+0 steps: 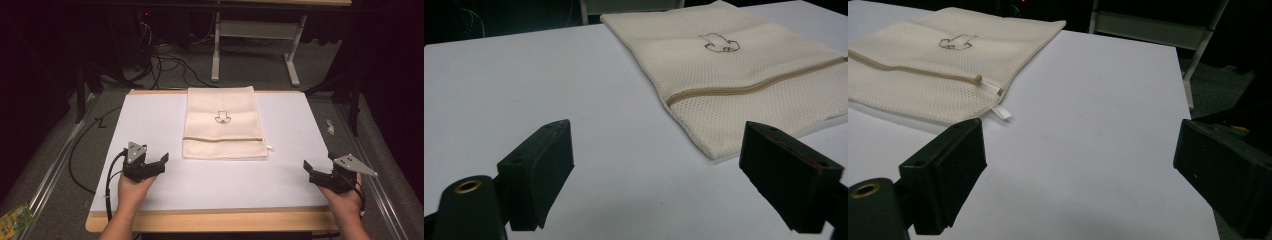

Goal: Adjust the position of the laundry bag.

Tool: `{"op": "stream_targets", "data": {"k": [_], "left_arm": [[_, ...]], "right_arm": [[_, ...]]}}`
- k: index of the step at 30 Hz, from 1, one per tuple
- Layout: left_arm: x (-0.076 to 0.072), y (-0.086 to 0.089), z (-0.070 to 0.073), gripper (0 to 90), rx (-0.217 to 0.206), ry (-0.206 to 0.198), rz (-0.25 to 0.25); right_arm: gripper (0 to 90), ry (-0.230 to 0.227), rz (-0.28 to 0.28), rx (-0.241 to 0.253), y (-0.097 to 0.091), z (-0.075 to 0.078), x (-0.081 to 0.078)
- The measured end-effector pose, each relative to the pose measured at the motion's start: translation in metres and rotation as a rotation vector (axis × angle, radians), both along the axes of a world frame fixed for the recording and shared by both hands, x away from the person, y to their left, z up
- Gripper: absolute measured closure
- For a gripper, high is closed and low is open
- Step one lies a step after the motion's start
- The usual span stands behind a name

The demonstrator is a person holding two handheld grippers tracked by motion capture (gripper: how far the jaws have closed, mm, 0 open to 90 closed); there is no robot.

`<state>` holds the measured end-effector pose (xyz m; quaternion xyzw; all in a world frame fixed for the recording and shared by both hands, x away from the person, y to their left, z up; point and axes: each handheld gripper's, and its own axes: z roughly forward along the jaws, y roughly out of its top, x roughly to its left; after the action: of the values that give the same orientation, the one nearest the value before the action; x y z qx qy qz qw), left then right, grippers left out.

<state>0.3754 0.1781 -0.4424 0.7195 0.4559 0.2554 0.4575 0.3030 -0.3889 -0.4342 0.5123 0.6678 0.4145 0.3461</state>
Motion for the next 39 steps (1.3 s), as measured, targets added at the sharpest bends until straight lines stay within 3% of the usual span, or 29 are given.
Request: {"op": "stream_targets", "data": {"k": [8, 14, 16, 24, 26, 29, 30, 31, 32, 33, 34, 35, 36, 39], "left_arm": [[-0.001, -0.003, -0.001, 14.9, 0.032, -0.025, -0.013], [0.001, -0.006, -0.003, 14.1, 0.017, 0.018, -0.042], [0.002, -0.007, -0.002, 13.7, -0.010, 0.035, -0.053], [0.004, -0.007, -0.004, 12.6, 0.011, 0.043, -0.066], [0.003, -0.007, -0.004, 15.7, 0.017, 0.042, -0.069], [0.003, -0.007, -0.004, 16.4, 0.020, 0.042, -0.072], [0.003, -0.008, -0.005, 17.2, 0.030, 0.039, -0.076], [0.003, -0.008, -0.005, 17.2, 0.040, 0.037, -0.077], [0.001, -0.010, -0.006, 17.3, 0.068, 0.025, -0.080], [0.001, -0.010, -0.006, 17.3, 0.068, 0.025, -0.080], [0.000, -0.012, -0.007, 17.3, 0.097, 0.009, -0.078], [0.000, -0.012, -0.007, 17.3, 0.097, 0.009, -0.078], [-0.001, -0.013, -0.007, 17.3, 0.106, 0.004, -0.077], [-0.002, -0.013, -0.006, 17.4, 0.089, -0.004, -0.079]], "right_arm": [[8.1, -0.005, 0.010, 0.002, 0.001, 0.000, -0.001], [10.4, 0.001, 0.025, -0.001, 0.004, -0.001, 0.000], [15.1, 0.001, 0.038, 0.002, 0.007, -0.001, -0.001], [20.7, 0.039, 0.070, 0.037, 0.028, 0.001, 0.007], [24.0, 0.061, 0.120, 0.056, 0.046, 0.003, 0.018], [29.0, 0.083, 0.134, 0.041, 0.059, 0.004, 0.026], [34.1, 0.103, 0.152, 0.060, 0.072, 0.002, 0.039], [34.1, 0.103, 0.152, 0.060, 0.072, 0.002, 0.039], [39.1, 0.130, 0.163, 0.076, 0.080, -0.002, 0.052], [39.1, 0.130, 0.163, 0.076, 0.080, -0.002, 0.052], [41.5, 0.173, 0.156, 0.076, 0.091, -0.009, 0.067], [41.5, 0.173, 0.156, 0.076, 0.091, -0.009, 0.067], [43.6, 0.209, 0.148, 0.061, 0.100, -0.017, 0.082], [45.7, 0.249, 0.125, 0.031, 0.106, -0.026, 0.095]]}}
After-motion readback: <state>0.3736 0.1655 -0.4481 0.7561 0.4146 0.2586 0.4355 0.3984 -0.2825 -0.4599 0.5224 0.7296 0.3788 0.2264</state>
